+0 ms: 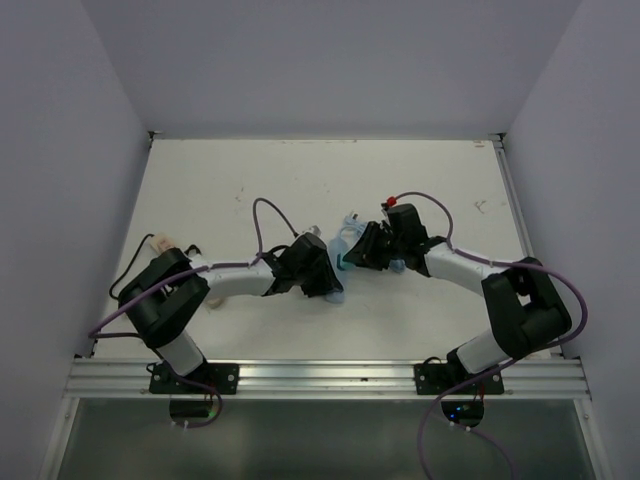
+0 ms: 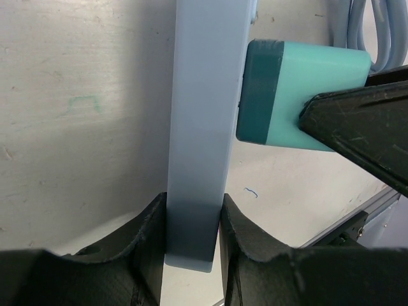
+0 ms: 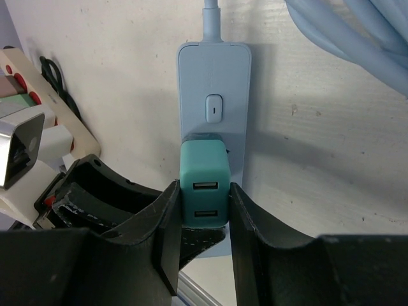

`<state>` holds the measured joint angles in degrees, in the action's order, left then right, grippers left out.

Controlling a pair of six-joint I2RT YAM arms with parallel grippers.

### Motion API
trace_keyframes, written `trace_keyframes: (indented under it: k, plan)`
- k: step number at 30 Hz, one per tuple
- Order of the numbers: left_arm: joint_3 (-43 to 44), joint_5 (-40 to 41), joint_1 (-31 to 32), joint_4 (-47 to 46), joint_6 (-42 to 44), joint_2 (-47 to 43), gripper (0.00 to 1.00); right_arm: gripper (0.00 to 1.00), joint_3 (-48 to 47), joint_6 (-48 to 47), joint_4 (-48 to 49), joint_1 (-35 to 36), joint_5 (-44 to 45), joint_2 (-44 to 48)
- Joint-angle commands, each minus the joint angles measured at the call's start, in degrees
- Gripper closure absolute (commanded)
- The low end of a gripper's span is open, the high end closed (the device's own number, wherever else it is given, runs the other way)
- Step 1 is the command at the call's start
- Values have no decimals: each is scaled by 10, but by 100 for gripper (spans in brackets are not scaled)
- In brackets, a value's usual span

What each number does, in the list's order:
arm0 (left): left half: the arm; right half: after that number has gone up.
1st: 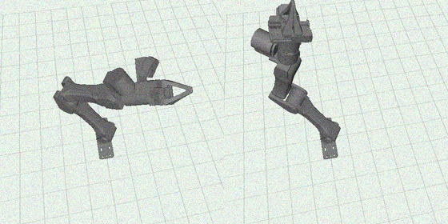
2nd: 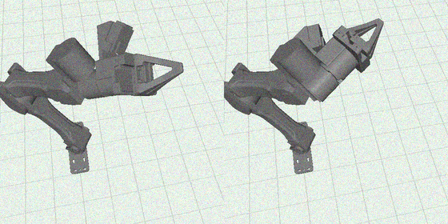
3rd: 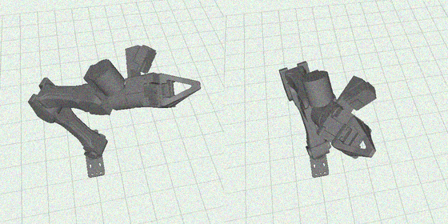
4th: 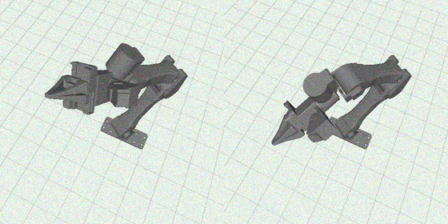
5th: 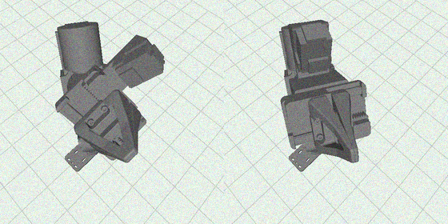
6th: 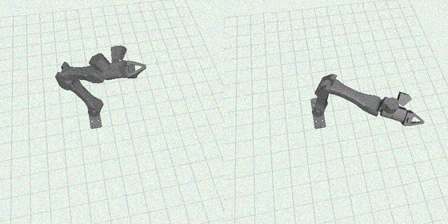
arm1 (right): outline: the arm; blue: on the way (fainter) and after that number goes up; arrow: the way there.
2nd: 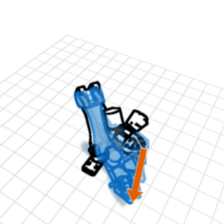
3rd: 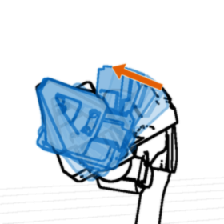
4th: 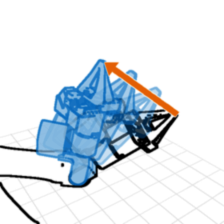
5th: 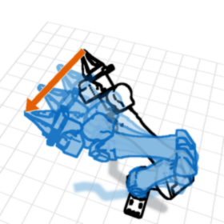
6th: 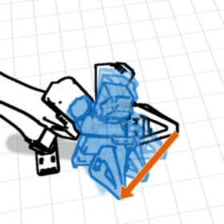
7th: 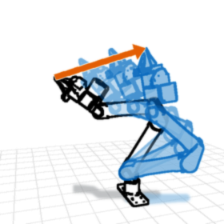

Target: Pull the plug off the socket

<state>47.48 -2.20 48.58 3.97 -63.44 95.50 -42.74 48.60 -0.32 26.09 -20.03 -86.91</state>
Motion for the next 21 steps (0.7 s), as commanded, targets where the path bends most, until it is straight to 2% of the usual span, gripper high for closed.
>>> trace_keyframes:
  k: [1, 9, 15, 21]
  plan:
    - [-37, 134, -23, 134, -20, -14, 100, 100, 22, -16, -72, -36, 14, 24]
    - [-55, 139, -37, 150, -44, -15, 100, 100, 29, -16, -79, -45, 16, 52]
    - [-51, 176, -38, 184, -57, -13, 100, 100, 24, 6, -104, -47, 20, 82]
    - [-53, 163, -37, 169, -49, -13, 100, 100, 20, 11, -97, -66, 27, 111]
